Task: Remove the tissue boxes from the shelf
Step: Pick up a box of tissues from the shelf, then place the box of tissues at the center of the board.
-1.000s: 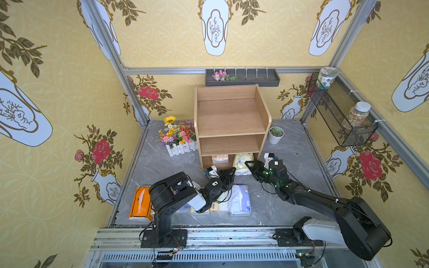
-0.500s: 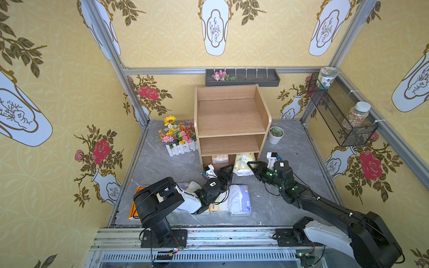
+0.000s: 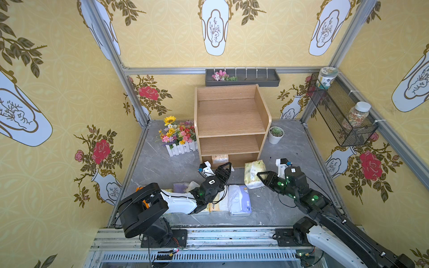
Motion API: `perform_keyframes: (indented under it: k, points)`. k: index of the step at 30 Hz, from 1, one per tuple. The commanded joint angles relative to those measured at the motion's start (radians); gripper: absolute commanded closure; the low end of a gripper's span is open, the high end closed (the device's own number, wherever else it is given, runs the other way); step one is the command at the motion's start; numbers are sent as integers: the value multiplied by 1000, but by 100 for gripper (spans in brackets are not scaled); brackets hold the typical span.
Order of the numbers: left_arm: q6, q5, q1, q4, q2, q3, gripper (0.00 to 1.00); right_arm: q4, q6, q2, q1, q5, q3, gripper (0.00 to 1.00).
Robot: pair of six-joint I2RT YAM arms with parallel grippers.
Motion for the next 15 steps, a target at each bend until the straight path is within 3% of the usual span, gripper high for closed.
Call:
perform_keyframes:
  k: [1,8,15]
  points:
    - [95,-30,0,-95,-24,6,41,-235,-94,-47,-1,36,33,63]
    - [154,32,0,-141,-61,12,42,-517,-197,-70,-1,87,140,61]
    - [184,55,3,-154,-108,-6,43,-557,-198,-31,4,-15,114,61]
